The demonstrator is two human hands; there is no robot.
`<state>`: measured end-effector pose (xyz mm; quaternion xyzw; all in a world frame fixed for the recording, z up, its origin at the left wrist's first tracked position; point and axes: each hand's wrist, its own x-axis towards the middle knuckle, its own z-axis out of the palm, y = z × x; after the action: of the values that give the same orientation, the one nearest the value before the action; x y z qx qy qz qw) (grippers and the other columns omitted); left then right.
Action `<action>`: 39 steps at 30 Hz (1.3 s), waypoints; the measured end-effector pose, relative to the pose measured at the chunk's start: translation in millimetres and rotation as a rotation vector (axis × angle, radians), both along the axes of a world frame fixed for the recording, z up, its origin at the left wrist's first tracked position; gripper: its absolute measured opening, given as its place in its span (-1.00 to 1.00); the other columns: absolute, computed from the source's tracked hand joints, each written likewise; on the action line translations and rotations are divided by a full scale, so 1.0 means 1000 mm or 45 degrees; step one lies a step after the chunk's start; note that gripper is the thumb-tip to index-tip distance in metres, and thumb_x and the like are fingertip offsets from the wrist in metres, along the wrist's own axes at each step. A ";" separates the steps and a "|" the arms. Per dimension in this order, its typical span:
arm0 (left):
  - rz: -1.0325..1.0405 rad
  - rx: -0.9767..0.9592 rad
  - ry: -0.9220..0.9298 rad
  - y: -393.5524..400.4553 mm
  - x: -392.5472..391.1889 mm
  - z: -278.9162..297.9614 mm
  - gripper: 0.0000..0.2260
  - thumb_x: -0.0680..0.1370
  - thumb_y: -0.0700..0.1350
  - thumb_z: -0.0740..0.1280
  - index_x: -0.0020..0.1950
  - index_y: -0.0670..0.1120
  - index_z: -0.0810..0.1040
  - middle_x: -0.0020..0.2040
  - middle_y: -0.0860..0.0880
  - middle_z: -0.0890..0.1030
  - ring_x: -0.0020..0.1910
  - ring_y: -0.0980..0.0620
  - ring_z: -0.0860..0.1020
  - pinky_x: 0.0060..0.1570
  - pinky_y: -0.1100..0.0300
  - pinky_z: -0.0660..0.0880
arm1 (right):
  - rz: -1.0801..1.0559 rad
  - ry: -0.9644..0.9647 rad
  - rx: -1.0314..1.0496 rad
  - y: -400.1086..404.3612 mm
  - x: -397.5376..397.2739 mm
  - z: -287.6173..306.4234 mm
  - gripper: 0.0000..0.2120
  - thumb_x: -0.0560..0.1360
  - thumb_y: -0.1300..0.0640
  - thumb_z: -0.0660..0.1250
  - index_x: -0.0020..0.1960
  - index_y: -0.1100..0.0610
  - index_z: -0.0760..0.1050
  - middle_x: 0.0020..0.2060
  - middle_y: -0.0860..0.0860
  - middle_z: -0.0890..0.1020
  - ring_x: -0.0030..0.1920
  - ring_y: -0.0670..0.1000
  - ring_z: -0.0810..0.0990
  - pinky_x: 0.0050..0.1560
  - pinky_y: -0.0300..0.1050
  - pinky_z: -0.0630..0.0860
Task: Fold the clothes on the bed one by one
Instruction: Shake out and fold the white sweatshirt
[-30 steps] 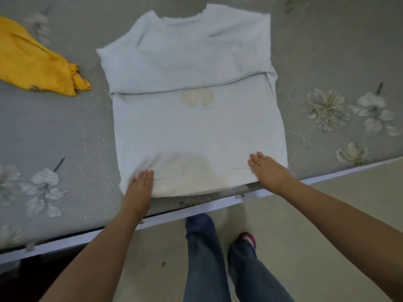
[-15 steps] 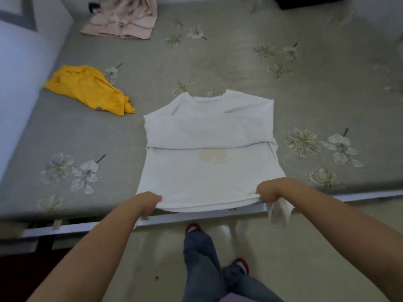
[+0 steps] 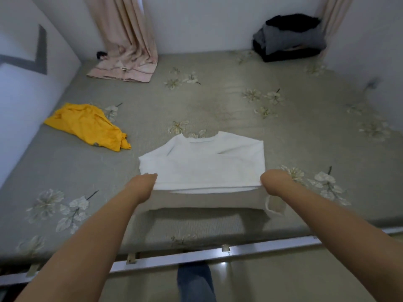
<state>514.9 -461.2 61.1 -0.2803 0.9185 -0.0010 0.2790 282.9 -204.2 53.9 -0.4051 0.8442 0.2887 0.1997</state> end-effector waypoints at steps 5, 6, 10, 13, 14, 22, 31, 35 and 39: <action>-0.063 -0.158 0.115 -0.058 -0.049 -0.012 -0.55 0.60 -0.28 0.03 0.48 -0.19 0.02 0.46 -0.15 0.20 0.42 -0.07 0.21 0.36 0.13 0.13 | 0.043 0.302 -0.067 -0.053 -0.045 -0.009 -0.66 0.56 0.24 0.07 0.30 0.14 0.41 0.30 0.07 0.45 0.47 0.15 0.09 0.43 0.21 -0.16; -0.053 -0.166 0.145 -0.073 -0.059 -0.016 -0.57 0.59 -0.28 0.04 0.46 -0.18 0.07 0.43 -0.15 0.24 0.39 -0.08 0.25 0.34 0.13 0.17 | 0.030 0.344 -0.116 -0.065 -0.054 -0.010 -0.65 0.56 0.24 0.05 0.32 0.16 0.38 0.30 0.08 0.45 0.47 0.14 0.09 0.43 0.22 -0.17; -0.032 -0.142 0.187 -0.124 -0.101 -0.030 -0.63 0.59 -0.27 0.04 0.41 -0.15 0.18 0.38 -0.12 0.32 0.35 -0.07 0.31 0.30 0.15 0.20 | -0.168 0.358 -0.214 -0.111 -0.083 -0.020 -0.65 0.55 0.26 0.05 0.32 0.19 0.34 0.27 0.08 0.46 0.44 0.11 0.19 0.44 0.19 -0.13; -0.087 -0.152 0.201 -0.155 -0.135 -0.045 -0.62 0.60 -0.24 0.04 0.43 -0.15 0.16 0.40 -0.10 0.31 0.36 -0.04 0.31 0.30 0.18 0.18 | -0.320 0.317 -0.217 -0.137 -0.109 -0.031 -0.67 0.54 0.27 0.06 0.27 0.16 0.38 0.21 0.06 0.51 0.32 0.08 0.36 0.45 0.13 -0.06; -0.091 -0.138 0.199 -0.163 -0.146 -0.050 -0.62 0.60 -0.23 0.04 0.43 -0.14 0.16 0.40 -0.09 0.32 0.36 -0.03 0.32 0.29 0.19 0.19 | -0.339 0.297 -0.201 -0.144 -0.120 -0.034 -0.68 0.53 0.27 0.07 0.24 0.15 0.40 0.19 0.06 0.52 0.28 0.07 0.41 0.45 0.11 -0.04; -0.109 -0.081 0.091 -0.221 -0.212 -0.099 -0.69 0.61 -0.21 0.03 0.35 -0.11 0.26 0.33 -0.06 0.41 0.29 -0.01 0.40 0.26 0.20 0.25 | 0.000 0.151 0.124 -0.210 -0.219 -0.051 -0.68 0.57 0.19 0.06 0.23 0.01 0.45 0.24 0.00 0.50 0.40 0.05 0.26 0.43 0.23 -0.21; 0.045 -0.249 0.308 -0.259 -0.273 -0.174 -0.66 0.40 -0.45 0.28 0.17 -0.36 0.47 0.07 -0.36 0.54 0.11 -0.30 0.51 0.24 -0.31 0.23 | -0.046 0.223 -0.154 -0.281 -0.278 -0.160 -0.57 0.59 0.21 0.04 0.45 0.10 0.16 0.49 0.11 0.05 0.50 0.14 -0.08 0.38 0.29 -0.27; -0.125 -0.012 0.398 -0.217 -0.258 -0.225 -0.64 0.41 -0.26 0.15 0.10 -0.40 0.54 0.09 -0.40 0.55 0.07 -0.37 0.55 0.00 -0.39 0.39 | -0.229 0.018 -0.274 -0.244 -0.250 -0.227 -0.54 0.60 0.12 -0.03 0.49 0.09 0.04 0.51 0.07 -0.03 0.51 0.08 -0.13 0.43 0.20 -0.24; 0.123 0.251 0.345 -0.175 -0.235 -0.262 -0.36 0.44 0.08 -0.10 0.37 -0.25 0.36 0.40 -0.29 0.30 0.39 -0.28 0.27 0.31 -0.24 0.17 | -0.390 -0.091 -0.405 -0.199 -0.223 -0.257 -0.44 0.54 -0.09 -0.19 0.51 0.05 -0.05 0.52 0.04 -0.08 0.51 0.06 -0.13 0.44 0.09 -0.20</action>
<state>279.9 -636.3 -200.9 -0.2929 0.9288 0.1402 0.1785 59.9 -403.1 -203.4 -0.3084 0.9231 0.1039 0.2046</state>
